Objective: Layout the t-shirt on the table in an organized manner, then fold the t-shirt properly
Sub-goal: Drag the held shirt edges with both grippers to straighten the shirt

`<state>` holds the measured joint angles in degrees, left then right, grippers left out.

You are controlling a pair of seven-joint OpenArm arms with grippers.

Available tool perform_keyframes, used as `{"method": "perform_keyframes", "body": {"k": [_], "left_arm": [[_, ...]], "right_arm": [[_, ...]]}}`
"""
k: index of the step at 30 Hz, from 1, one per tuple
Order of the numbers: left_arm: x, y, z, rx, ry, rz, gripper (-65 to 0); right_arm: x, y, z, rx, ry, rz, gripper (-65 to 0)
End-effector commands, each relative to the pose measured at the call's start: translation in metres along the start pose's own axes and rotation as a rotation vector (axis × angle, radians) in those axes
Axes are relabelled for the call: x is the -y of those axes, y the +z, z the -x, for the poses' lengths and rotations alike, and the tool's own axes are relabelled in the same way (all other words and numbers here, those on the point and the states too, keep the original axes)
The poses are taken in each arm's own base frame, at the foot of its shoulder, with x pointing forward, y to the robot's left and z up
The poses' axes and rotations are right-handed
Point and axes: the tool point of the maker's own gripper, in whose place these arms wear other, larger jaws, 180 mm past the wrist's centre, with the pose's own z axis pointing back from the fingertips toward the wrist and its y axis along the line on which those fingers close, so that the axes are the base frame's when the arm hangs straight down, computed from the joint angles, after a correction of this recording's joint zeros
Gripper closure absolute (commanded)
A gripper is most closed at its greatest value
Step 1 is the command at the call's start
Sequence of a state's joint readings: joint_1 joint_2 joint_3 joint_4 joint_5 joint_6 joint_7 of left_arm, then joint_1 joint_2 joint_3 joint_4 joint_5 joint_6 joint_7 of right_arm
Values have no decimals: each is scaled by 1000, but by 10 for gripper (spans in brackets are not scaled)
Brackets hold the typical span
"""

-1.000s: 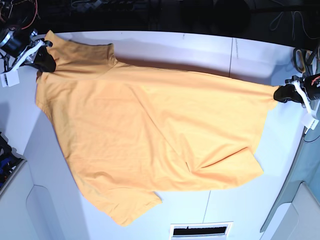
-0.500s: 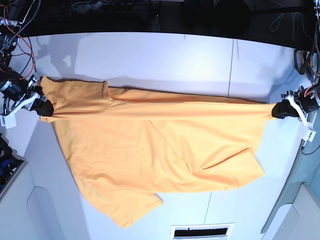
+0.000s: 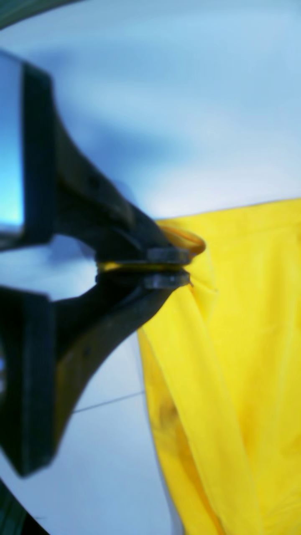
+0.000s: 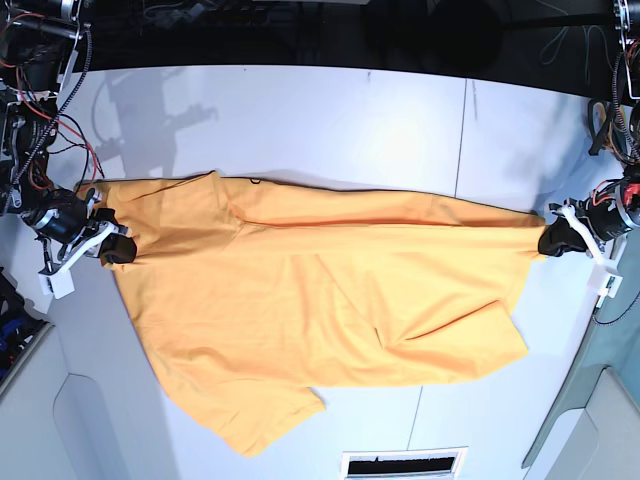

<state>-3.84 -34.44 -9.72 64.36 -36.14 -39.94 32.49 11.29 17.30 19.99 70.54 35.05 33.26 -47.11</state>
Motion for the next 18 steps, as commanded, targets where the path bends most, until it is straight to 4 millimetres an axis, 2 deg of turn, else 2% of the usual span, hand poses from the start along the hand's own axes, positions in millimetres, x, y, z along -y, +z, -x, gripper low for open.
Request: {"method": "perform_keyframes", "body": {"k": [1,3,4,5,7,8,10,11,15,18], "left_arm": [[-6,5,-23,67,-21,-12,0],[-3,1,-24,81,-31,-14,0],[-3,1,-24,86,-32,-22,0],[-4,0,-25,92,-29,-32,0],[-7,0,-26,101,-16,-52,-87],[-10,0,-26,101,-9,-64,-147],[-11,0,-28,105,-7,-71,-258],[-11,0,-30,107,-8,-71,-293],[-15,1,-32,101,-8,-85,-305],[-22,2,-30,85,8,-119,-305]], "right_arm": [[3,6,-23,59,20,7,0],[7,6,-19,39,34,27,0],[8,6,-17,30,40,37,-27],[9,6,-16,23,44,42,-92],[10,6,-14,12,44,47,-203],[11,6,-14,9,38,52,-236],[12,6,-13,6,29,58,-250],[14,7,-13,8,23,63,-250],[18,13,-21,53,-19,59,-250],[34,26,-28,99,-65,91,-250]]}}
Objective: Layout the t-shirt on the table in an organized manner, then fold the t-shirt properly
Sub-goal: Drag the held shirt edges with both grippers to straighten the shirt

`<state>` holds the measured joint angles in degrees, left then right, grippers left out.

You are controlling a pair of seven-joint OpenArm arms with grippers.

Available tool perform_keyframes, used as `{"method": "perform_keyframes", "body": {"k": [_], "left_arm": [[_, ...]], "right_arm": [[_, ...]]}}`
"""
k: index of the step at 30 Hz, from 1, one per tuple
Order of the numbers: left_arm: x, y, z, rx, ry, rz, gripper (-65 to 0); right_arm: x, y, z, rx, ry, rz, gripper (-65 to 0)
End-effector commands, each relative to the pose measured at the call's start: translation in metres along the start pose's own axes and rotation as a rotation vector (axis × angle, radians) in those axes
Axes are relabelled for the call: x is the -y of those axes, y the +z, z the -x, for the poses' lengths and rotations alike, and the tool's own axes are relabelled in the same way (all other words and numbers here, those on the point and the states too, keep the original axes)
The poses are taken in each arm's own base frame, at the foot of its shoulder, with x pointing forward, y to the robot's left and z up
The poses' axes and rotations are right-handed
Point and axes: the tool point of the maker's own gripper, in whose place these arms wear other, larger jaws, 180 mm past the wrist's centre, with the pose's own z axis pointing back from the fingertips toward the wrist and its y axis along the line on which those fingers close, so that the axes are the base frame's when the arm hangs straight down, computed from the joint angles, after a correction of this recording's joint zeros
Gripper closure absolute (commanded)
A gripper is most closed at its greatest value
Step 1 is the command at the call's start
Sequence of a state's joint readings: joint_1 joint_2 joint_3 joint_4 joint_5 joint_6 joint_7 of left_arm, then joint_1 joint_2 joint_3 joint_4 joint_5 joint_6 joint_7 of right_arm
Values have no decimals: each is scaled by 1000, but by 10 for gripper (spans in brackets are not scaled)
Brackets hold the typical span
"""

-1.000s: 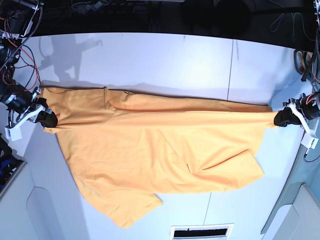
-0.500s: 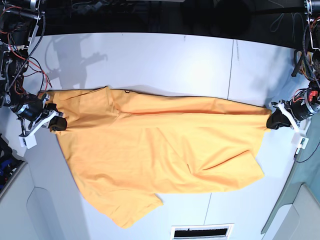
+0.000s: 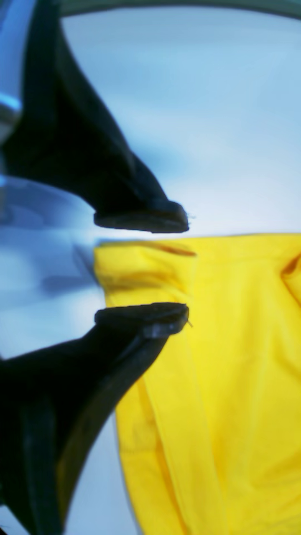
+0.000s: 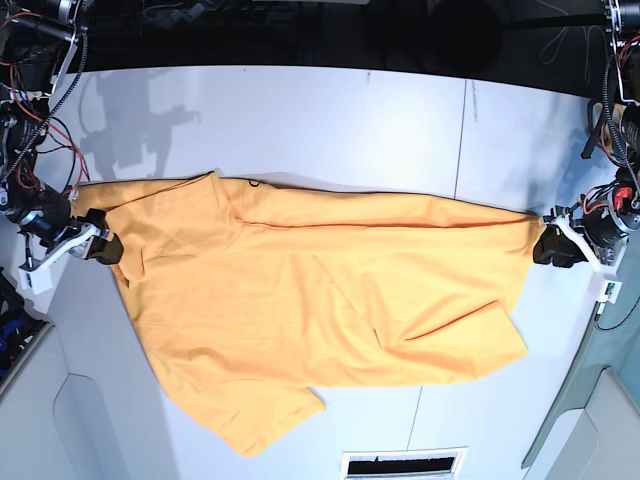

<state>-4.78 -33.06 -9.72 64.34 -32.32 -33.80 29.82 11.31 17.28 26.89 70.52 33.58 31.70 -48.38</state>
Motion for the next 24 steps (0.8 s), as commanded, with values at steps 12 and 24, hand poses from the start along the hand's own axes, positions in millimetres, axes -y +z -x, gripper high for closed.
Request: {"method": "perform_keyframes", "body": {"k": [12,24], "left_arm": [[-11,-2,-2,39,70,-11,-383],[-8,-31,16,2,188,-9,-382]], "right_arm": [[70,40,-25,159,-141,140,-446],[43,-2,23,37,-215,25,-445]]}}
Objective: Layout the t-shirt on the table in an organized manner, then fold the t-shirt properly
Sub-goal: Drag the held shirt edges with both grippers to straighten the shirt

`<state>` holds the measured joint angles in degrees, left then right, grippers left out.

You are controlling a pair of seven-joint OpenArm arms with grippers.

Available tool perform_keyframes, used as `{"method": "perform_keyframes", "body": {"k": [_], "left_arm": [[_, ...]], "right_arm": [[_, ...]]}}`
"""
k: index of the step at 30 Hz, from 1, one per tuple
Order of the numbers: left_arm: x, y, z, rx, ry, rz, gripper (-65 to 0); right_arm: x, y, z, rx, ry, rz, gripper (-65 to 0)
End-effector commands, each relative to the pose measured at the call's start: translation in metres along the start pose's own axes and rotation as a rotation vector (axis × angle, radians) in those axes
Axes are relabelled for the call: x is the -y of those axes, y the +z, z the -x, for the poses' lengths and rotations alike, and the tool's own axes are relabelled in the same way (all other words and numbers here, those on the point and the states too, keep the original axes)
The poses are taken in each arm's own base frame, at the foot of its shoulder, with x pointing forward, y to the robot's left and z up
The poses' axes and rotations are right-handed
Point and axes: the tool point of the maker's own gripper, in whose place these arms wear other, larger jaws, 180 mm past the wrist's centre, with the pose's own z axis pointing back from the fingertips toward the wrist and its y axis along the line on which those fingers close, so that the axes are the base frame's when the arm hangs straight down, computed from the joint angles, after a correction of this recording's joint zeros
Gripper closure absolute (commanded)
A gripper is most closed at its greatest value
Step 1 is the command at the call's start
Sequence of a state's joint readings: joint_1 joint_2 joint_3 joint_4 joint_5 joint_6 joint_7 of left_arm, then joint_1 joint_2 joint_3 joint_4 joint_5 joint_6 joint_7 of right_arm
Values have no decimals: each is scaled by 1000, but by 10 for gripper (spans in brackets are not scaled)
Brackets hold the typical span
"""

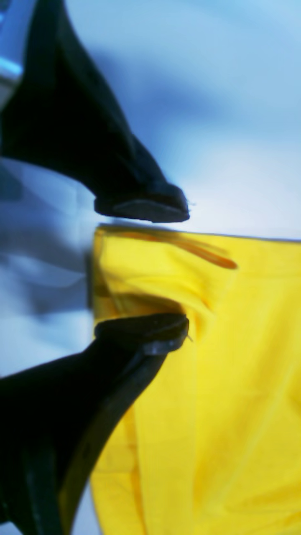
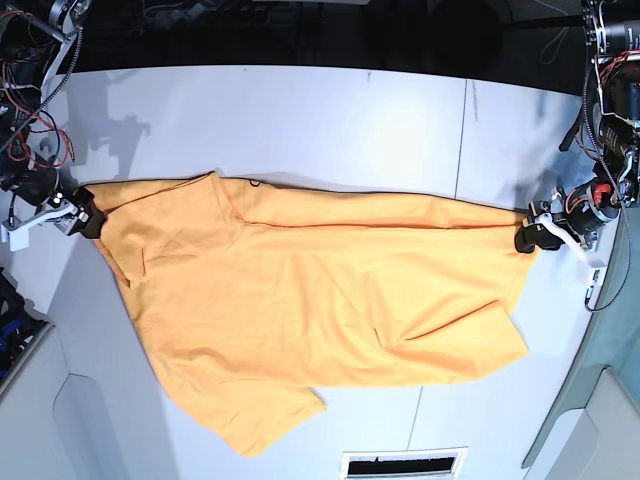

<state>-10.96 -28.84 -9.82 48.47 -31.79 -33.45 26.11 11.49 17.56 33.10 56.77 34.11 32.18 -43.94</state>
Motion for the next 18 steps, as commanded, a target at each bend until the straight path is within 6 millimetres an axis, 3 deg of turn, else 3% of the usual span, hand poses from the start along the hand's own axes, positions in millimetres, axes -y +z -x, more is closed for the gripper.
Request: {"method": "perform_keyframes", "body": {"k": [1,5,6,8,10,12,13,18], "left_arm": [[-6,4,-17,35,-12,-9,-382],[-4,2,-10,4,-38,-11,-371],[-3,1,-7,-13,-58,-12,-329],[2,-3,1,-48,-98,-6,-163],[8,-6,8,-78,-130,6,0],[13,-9,13,-99,-151,16,0],[14,-9,15,-106,-158,21,0],[14,-3,27,-181,-188,51,0]], "right_arm": [[-8,1,-16,28,30,-26,-445],[-26,-12,-2,-30,73,-58,-443],[-30,-15,2,-41,80,-64,-443],[-34,-18,6,-52,85,-73,-418],[-34,-18,7,-62,84,-73,-267],[-33,-17,11,-89,87,-71,-39],[-33,-16,14,-107,89,-69,0],[-24,-6,27,-192,100,-51,0]]}}
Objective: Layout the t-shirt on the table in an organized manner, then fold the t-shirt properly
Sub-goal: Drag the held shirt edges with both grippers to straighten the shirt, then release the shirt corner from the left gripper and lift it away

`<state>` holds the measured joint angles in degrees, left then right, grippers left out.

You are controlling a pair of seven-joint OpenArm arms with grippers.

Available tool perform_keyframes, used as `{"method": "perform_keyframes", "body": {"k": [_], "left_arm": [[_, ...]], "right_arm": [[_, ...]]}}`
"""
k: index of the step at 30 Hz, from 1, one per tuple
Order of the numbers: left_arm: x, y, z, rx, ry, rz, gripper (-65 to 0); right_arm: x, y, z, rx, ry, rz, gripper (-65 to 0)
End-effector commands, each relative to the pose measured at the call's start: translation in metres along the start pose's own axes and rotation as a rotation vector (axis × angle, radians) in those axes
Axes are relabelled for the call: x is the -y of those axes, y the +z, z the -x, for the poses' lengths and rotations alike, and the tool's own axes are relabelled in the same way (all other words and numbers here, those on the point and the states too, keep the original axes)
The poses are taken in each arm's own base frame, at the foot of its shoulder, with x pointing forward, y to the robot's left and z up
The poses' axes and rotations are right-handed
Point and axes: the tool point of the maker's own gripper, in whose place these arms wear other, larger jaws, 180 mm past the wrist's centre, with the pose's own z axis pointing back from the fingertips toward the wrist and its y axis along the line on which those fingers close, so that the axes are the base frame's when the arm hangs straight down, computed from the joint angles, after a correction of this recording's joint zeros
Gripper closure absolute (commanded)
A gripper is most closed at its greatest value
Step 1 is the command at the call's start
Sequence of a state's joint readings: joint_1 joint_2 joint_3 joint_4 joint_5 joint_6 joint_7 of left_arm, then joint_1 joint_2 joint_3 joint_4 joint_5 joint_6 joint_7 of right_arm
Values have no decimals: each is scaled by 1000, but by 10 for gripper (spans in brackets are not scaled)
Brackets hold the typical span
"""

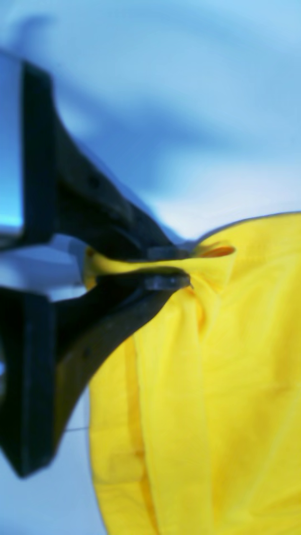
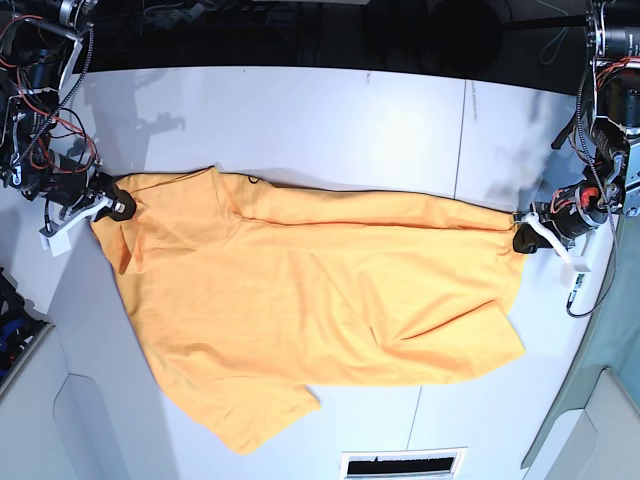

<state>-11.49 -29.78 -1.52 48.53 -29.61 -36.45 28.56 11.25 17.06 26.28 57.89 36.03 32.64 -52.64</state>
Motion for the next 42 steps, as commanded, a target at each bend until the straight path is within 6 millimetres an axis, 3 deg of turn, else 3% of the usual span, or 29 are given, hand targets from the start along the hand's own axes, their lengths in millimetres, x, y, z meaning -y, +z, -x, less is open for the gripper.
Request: {"method": "perform_keyframes", "body": {"k": [1,5,15,19,23,27,29,31,33,39,42], "left_arm": [[-10,7,7,-61,-30,-23,0],[-4,18,23,-95,-35,11,0],[38,57,73,-144,-172,126,0],[47,62,82,-153,-179,146,0],[51,62,80,-136,-154,164,0],[54,63,82,-147,-130,180,-187],[55,63,80,-154,-115,190,-262],[55,67,70,-125,-89,196,-274],[50,73,52,-67,-74,187,-274],[34,104,-34,223,-53,146,-274],[19,101,-65,296,-28,57,-274]], "right_arm": [[8,13,-8,18,26,21,0],[25,35,6,12,57,66,0],[39,80,42,7,123,154,0],[48,93,50,15,108,185,0],[51,96,53,18,94,188,0],[46,95,47,51,82,160,-18],[43,95,44,65,77,148,-131],[41,96,40,82,79,140,-190],[38,98,36,95,92,140,-193],[30,102,25,118,134,139,-193],[32,102,27,110,136,148,-193]]}}
